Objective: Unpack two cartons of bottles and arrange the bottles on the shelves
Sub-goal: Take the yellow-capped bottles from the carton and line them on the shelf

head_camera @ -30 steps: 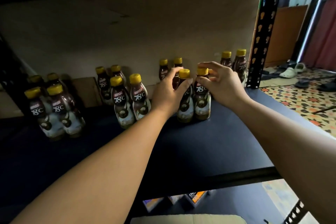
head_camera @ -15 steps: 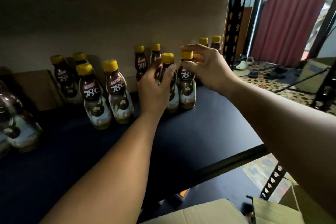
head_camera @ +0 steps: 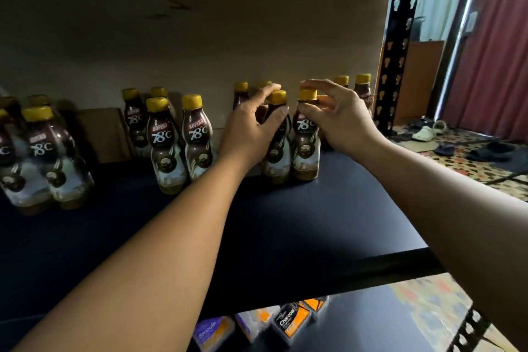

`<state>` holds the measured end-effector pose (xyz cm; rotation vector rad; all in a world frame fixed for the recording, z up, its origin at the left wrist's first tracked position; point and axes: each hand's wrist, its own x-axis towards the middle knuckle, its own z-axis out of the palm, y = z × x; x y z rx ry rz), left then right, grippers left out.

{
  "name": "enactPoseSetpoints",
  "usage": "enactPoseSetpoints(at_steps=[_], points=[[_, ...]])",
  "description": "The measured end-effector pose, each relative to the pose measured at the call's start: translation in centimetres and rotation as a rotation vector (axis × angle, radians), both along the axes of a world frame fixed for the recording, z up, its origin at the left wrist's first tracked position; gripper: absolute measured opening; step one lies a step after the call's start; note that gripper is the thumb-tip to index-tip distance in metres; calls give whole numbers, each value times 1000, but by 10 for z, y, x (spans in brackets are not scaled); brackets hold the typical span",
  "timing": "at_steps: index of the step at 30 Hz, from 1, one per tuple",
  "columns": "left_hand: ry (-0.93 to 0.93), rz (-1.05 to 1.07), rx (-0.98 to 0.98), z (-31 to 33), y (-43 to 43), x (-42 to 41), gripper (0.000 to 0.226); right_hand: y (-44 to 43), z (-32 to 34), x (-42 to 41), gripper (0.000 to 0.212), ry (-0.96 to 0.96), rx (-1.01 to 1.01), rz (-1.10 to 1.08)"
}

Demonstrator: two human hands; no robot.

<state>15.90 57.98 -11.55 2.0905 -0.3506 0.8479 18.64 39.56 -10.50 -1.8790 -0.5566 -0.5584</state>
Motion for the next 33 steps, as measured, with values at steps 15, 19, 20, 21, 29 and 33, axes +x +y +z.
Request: enactPoseSetpoints(at_steps=[15, 19, 20, 21, 29, 33], points=[[92, 123, 40, -9, -12, -20, 68, -7, -33, -6, 71, -53, 44, 105], [40, 142, -10, -23, -20, -16, 69, -10, -41, 0, 74, -107, 58, 63], [37, 152, -16, -25, -21, -15, 70, -11, -43, 2, 74, -117, 57, 55], [42, 161, -31, -26, -21, -13, 71, -11, -44, 3, 74, -122, 54, 49], [47, 108, -109, -30, -22, -14, 67, -11, -46, -1, 75, -154, 63, 11], [34, 60, -115, -28, -22, -19, 48, -10, -46, -4, 75, -162, 34, -21]])
